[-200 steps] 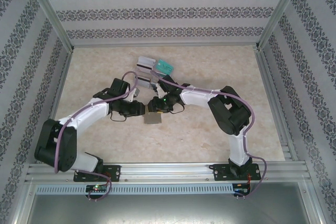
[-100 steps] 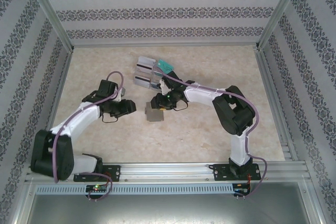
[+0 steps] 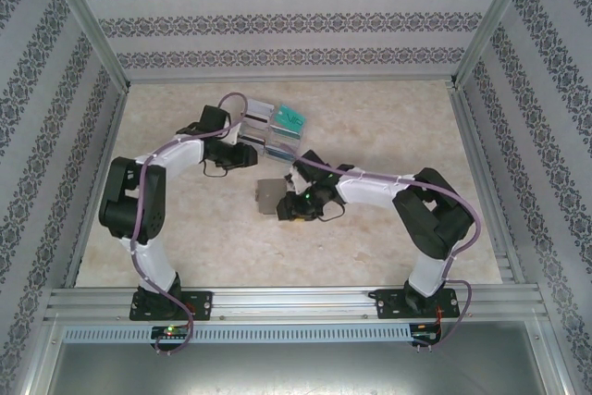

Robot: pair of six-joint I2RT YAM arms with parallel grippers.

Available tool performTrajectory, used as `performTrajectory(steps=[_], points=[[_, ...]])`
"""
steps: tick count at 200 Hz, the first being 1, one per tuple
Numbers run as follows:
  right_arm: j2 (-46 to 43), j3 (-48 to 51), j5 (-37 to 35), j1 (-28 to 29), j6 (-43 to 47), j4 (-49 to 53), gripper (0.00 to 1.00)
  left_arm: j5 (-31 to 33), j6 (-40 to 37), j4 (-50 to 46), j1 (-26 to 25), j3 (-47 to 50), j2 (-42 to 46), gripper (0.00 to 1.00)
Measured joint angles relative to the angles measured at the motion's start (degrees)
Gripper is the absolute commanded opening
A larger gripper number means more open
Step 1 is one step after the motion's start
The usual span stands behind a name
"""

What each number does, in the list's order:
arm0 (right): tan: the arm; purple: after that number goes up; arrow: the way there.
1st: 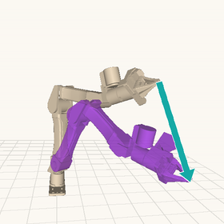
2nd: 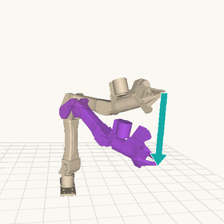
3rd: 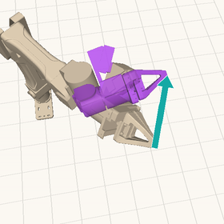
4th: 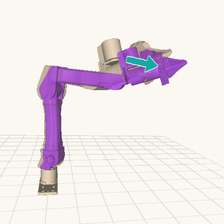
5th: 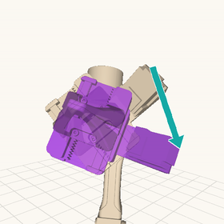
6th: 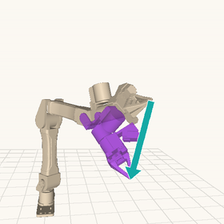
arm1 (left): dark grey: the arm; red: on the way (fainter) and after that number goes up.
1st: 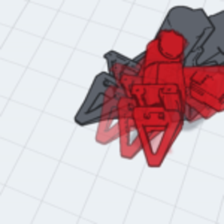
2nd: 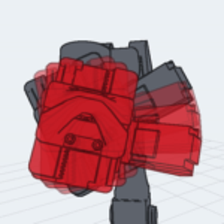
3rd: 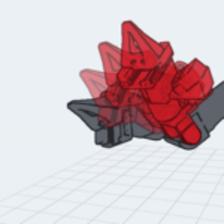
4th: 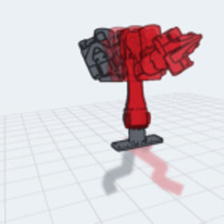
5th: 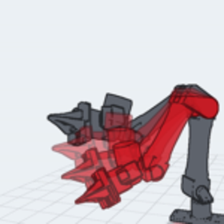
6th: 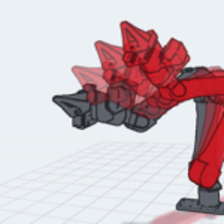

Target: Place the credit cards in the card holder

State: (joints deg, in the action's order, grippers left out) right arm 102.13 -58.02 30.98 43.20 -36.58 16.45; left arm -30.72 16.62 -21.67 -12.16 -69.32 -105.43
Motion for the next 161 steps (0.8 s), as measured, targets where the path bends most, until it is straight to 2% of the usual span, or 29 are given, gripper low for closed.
performTrajectory(steps=[16, 48, 106, 131, 161], points=[[0.0, 0.5, 0.0, 2.1, -1.0, -1.4, 0.41, -0.8, -0.6, 1.0, -2.1, -0.9, -2.1, 0.4], [1.7, 0.5, -0.3, 1.5, -2.6, -5.7, 0.41, -2.6, -0.9, 2.6, -5.2, -0.8, -4.5, 0.39], [4.3, 1.9, -0.9, -1.4, -4.2, -11.9, 0.4, -3.8, -1.0, 4.8, -6.2, 2.6, -5.1, 0.34], [4.3, 1.9, 0.5, -3.4, -4.0, -11.6, 0.4, -2.7, -0.9, 8.8, -5.8, 8.9, -1.5, 0.31], [5.1, 0.4, 1.9, -4.9, -3.6, -9.2, 0.4, 1.2, 0.9, 10.7, -5.9, 18.6, 7.3, 0.29]])
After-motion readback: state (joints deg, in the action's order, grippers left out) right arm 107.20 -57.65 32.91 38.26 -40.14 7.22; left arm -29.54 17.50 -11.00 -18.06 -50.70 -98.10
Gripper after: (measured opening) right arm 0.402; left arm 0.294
